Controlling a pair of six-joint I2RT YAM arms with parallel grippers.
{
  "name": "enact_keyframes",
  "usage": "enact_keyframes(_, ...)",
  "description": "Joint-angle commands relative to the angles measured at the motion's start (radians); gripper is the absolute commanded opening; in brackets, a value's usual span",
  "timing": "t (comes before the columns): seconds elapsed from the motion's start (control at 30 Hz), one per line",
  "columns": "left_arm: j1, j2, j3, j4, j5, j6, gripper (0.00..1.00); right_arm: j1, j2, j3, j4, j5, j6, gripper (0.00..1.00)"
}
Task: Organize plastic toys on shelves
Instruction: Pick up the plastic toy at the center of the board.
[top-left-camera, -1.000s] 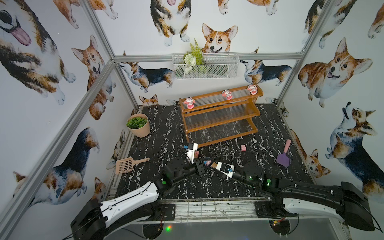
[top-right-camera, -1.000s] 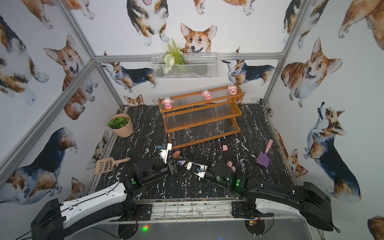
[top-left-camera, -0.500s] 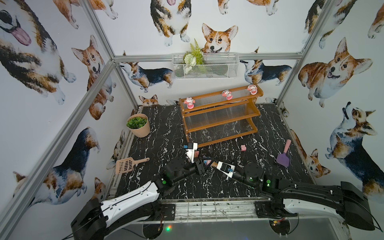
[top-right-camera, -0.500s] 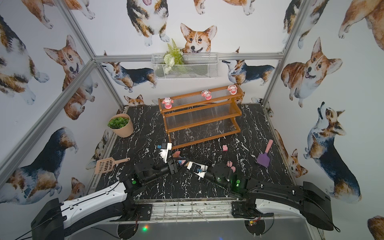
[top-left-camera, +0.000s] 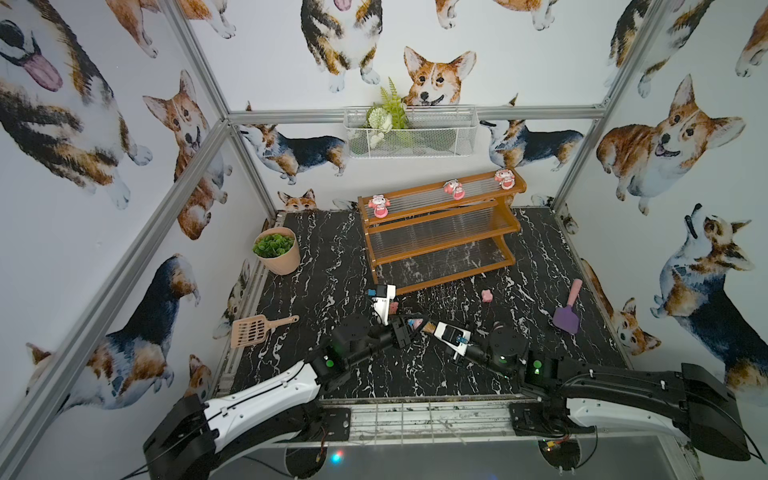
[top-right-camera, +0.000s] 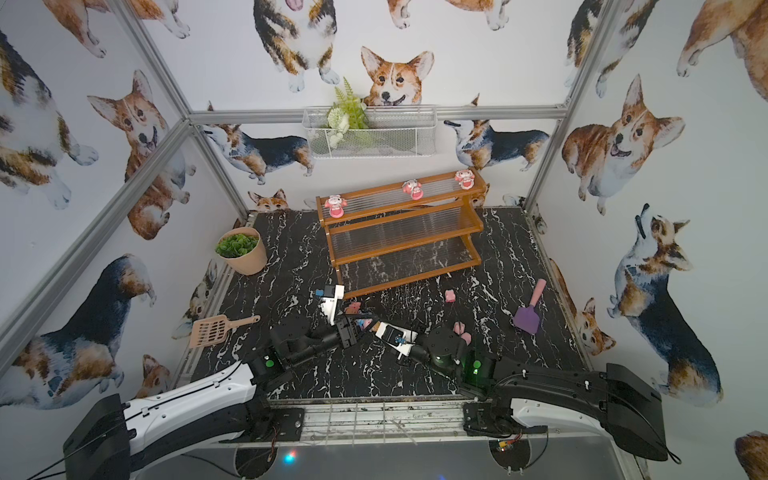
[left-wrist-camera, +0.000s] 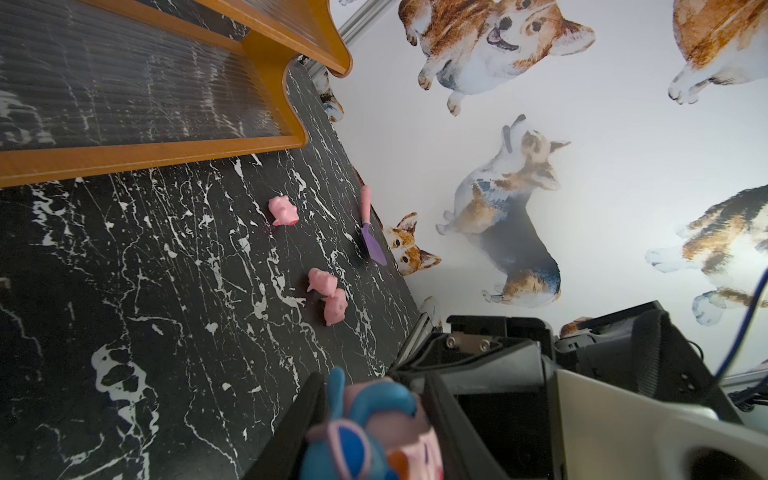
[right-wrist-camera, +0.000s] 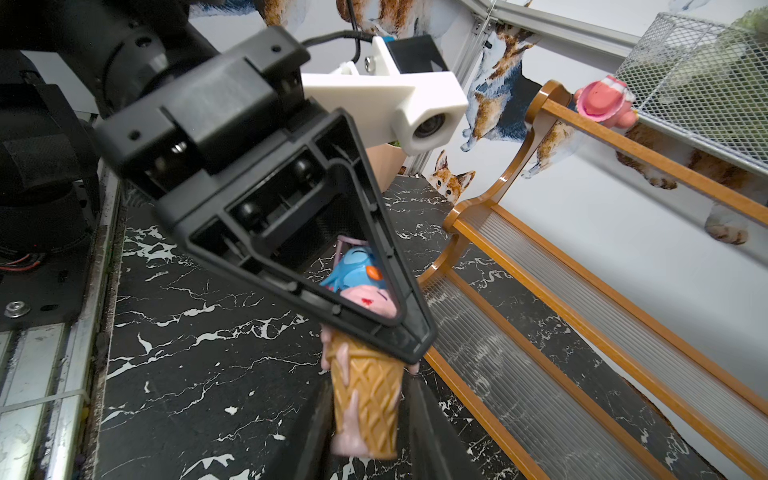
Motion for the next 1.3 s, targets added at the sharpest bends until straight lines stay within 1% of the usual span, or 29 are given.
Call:
enact_keyframes(0.0,0.002,-0.002,0.0,0.029,0.017,-0.007,0.2,-0.002,0.005,0.007,0.033,0.04,0.013,0.34)
enact_keyframes(0.13,0.001,-0.002,-0.001,0.034,0.018,-0.01,0.2,0.001,0.013,0.011,0.035,0.043,0.017,0.31)
enact_keyframes(0.23,0.001,-0.001,-0.004,0.036,0.018,-0.011,0.21,0.001,0.016,0.014,0.036,0.043,0.02,0.22)
enact_keyframes(0.33,0.001,-0.002,-0.009,0.04,0.013,-0.013,0.24,0.002,0.015,0.018,0.033,0.052,0.025,0.15)
enact_keyframes(0.43,0.003,-0.005,-0.012,0.042,0.013,-0.016,0.44,0.001,0.01,0.018,0.029,0.065,0.035,0.13)
enact_keyframes(0.5,0.006,-0.011,-0.013,0.043,0.013,-0.017,0.63,0.001,0.004,0.017,0.024,0.068,0.044,0.11)
enact_keyframes(0.57,0.009,-0.021,-0.018,0.041,0.013,-0.016,0.76,0.0,0.0,0.015,0.021,0.075,0.051,0.1)
enact_keyframes(0.6,0.013,-0.032,-0.021,0.038,0.008,-0.016,0.81,-0.001,-0.002,0.012,0.02,0.079,0.05,0.1)
enact_keyframes(0.67,0.025,-0.062,-0.027,0.018,-0.002,-0.012,0.86,-0.009,-0.01,0.005,0.02,0.083,0.059,0.1)
enact_keyframes(0.8,0.093,-0.161,-0.061,-0.056,-0.026,-0.001,0.87,-0.069,-0.051,-0.012,-0.013,0.043,0.11,0.1)
enact_keyframes(0.9,0.184,-0.251,-0.105,-0.135,-0.034,0.016,0.89,-0.151,-0.096,-0.014,-0.068,-0.011,0.159,0.11)
enact_keyframes(0.93,0.219,-0.272,-0.125,-0.156,-0.03,0.021,0.89,-0.197,-0.109,-0.009,-0.092,-0.04,0.181,0.11)
enact_keyframes(1.0,0.29,-0.279,-0.166,-0.159,0.001,0.02,0.89,-0.281,-0.133,0.003,-0.141,-0.096,0.223,0.11)
enact_keyframes(1.1,0.366,-0.233,-0.219,-0.089,0.071,0.007,0.89,-0.426,-0.147,0.031,-0.197,-0.183,0.28,0.11)
enact_keyframes(1.13,0.382,-0.199,-0.237,-0.051,0.091,0.007,0.89,-0.511,-0.147,0.053,-0.228,-0.233,0.304,0.11)
enact_keyframes(1.23,0.385,-0.136,-0.24,-0.014,0.108,0.03,0.89,-0.682,-0.124,0.108,-0.261,-0.327,0.348,0.12)
enact_keyframes(1.27,0.386,-0.121,-0.237,-0.004,0.116,0.039,0.89,-0.758,-0.1,0.132,-0.26,-0.371,0.366,0.12)
